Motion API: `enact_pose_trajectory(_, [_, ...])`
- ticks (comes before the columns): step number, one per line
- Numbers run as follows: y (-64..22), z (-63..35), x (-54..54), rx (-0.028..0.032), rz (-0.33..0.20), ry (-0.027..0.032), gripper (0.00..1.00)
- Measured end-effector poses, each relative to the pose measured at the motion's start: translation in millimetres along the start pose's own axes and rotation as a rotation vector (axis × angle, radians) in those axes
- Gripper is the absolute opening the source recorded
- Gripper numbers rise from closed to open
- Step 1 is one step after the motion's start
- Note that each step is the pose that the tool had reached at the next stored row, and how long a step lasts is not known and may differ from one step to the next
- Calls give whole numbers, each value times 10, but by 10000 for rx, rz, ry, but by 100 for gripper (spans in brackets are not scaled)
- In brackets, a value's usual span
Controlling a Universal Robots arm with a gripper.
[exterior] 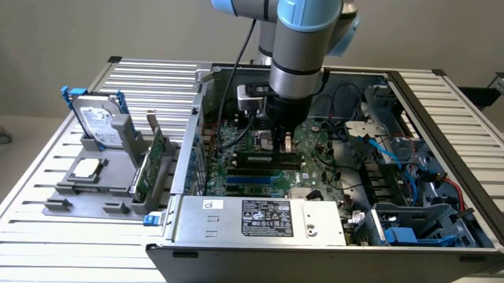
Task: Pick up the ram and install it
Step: 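Insert the ram into the slot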
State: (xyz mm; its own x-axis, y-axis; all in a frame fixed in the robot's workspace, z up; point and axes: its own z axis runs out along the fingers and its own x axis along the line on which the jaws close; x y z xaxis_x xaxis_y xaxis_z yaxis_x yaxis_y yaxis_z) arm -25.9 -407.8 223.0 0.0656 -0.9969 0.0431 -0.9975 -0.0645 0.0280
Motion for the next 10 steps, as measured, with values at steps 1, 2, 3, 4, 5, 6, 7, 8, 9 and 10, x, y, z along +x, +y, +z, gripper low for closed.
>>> enact_pose_trajectory(1, [0,1,0,-1,0,2,14])
enact_pose_trajectory(2, [0,2,0,0,0,3,14])
enact_pose_trajectory(3, [0,2,0,-1,0,3,14])
enact_pose_trajectory(4, [0,3,-1,1,0,1,14])
enact_pose_trajectory(5, [0,3,-1,1,0,1,14])
enact_pose_trajectory(6, [0,3,-1,3,0,0,14])
enact_pose_trajectory(7, [0,4,-1,5,0,1,14])
enact_pose_trajectory(8, [0,8,-1,10,0,-2,14])
enact_pose_trajectory(9, [0,10,-1,12,0,-1,14])
enact_pose_trajectory(10, [0,12,-1,15,0,1,14])
